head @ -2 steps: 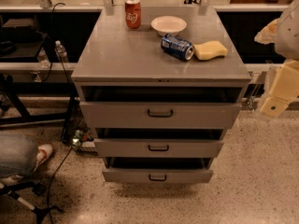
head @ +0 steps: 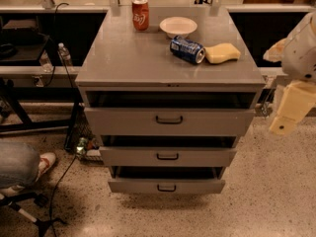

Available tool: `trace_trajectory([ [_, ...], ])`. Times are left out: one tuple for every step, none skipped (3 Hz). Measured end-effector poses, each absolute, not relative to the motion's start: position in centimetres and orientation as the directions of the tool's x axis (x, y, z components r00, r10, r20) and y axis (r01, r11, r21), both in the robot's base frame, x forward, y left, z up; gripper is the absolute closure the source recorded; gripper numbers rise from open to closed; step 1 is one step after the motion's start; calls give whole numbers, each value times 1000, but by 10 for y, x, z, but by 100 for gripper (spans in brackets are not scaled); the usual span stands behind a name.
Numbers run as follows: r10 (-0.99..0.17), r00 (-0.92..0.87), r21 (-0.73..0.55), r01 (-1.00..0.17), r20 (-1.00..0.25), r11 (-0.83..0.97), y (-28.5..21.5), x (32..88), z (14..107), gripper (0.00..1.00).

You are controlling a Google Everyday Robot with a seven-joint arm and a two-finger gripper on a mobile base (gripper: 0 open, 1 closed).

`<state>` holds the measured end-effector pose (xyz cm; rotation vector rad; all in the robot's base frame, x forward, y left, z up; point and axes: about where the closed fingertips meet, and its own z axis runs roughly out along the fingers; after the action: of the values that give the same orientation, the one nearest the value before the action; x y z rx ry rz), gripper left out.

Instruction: Open bottom drawer

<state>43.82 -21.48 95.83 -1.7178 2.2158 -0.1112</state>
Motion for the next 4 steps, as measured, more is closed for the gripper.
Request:
trace_trajectory([
  [-949,-216,-187,-947,-230,261,-214,432,896,0],
  [-940,-235,-88,-961,-248,264,-209,417,818,0],
  [-933,-267,45,-964,-241,264,-197,391,730,0],
  [-933,-267,45,-964,-241,264,-197,391,730,0],
])
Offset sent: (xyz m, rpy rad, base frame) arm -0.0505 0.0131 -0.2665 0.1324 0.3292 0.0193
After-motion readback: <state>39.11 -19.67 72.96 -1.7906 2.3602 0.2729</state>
